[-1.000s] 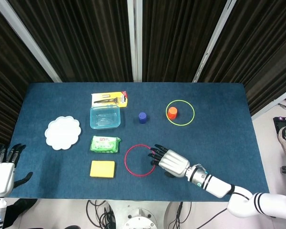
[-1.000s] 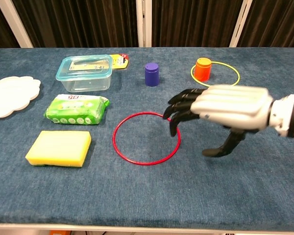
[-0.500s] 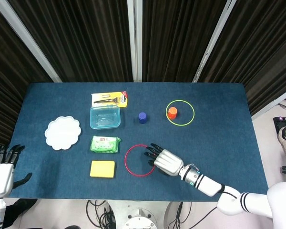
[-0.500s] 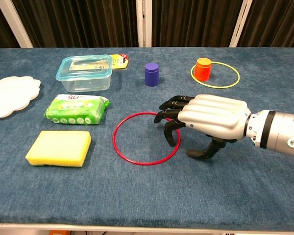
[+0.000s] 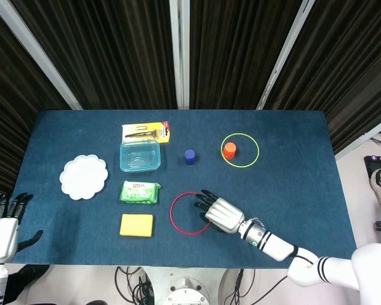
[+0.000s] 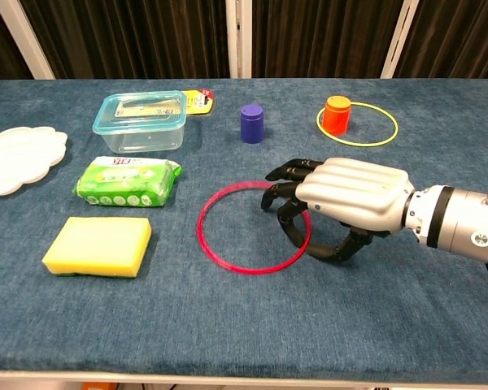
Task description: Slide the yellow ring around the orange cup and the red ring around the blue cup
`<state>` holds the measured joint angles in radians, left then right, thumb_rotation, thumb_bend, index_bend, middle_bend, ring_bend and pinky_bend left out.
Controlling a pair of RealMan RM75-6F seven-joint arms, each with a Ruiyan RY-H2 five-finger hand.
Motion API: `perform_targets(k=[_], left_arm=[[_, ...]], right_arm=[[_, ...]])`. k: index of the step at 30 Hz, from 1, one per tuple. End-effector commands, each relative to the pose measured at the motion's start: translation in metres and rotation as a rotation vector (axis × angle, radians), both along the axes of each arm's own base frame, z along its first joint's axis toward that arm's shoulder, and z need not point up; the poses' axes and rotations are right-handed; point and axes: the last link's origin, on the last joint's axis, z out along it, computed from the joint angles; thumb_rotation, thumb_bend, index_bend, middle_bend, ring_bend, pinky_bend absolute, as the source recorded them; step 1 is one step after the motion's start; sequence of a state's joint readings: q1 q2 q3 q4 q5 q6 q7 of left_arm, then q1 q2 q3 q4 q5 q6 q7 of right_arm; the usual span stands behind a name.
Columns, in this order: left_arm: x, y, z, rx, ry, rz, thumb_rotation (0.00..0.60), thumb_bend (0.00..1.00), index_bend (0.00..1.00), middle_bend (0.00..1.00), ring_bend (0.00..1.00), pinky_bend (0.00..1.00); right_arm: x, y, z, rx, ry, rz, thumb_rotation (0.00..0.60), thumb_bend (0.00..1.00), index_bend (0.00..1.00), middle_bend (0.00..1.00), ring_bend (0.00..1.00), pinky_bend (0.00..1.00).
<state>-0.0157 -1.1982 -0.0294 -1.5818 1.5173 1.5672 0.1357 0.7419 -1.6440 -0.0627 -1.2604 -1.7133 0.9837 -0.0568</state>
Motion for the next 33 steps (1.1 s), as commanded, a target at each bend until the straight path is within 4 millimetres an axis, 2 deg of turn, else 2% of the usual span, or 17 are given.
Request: perform_targets(k=[1, 7, 12, 17, 22, 27, 33], left_arm=[[0.000, 0.000, 0.000, 0.000, 0.000, -0.001, 0.600, 0.14, 0.16, 0.12, 0.02, 0.00], [-0.001, -0.001, 0.000, 0.001, -0.002, 0.002, 0.600, 0.14, 0.16, 0.12, 0.02, 0.00], [0.000, 0.000, 0.000, 0.001, -0.001, -0.004, 0.600, 0.13, 0.16, 0.12, 0.02, 0.00], [0.001, 0.002, -0.001, -0.003, -0.002, -0.007, 0.600, 0.13, 0.16, 0.12, 0.02, 0.00], [0.002, 0.003, -0.001, -0.007, 0.001, -0.010, 0.600, 0.13, 0.16, 0.12, 0.02, 0.00], [0.002, 0.002, -0.001, -0.007, 0.001, -0.006, 0.600, 0.13, 0.16, 0.12, 0.02, 0.00], [0.001, 0.000, -0.001, -0.006, 0.001, 0.004, 0.600, 0.13, 0.16, 0.12, 0.02, 0.00]], right_arm=[[-0.001, 0.000, 0.000, -0.007, -0.004, -0.005, 0.600, 0.35, 0.62, 0.20, 0.00, 0.00], [-0.003, -0.003, 0.007, -0.032, -0.024, -0.027, 0.600, 0.36, 0.65, 0.22, 0.00, 0.00], [0.000, -0.015, 0.027, -0.089, -0.054, -0.045, 0.600, 0.36, 0.66, 0.22, 0.00, 0.00], [0.007, -0.037, 0.054, -0.175, -0.079, -0.060, 0.600, 0.36, 0.66, 0.22, 0.00, 0.00], [0.017, -0.066, 0.071, -0.211, -0.084, -0.109, 0.600, 0.37, 0.66, 0.23, 0.00, 0.00], [0.028, -0.095, 0.072, -0.214, -0.045, -0.157, 0.600, 0.37, 0.66, 0.23, 0.00, 0.00], [0.039, -0.119, 0.055, -0.208, -0.005, -0.211, 0.600, 0.36, 0.66, 0.22, 0.00, 0.00]])
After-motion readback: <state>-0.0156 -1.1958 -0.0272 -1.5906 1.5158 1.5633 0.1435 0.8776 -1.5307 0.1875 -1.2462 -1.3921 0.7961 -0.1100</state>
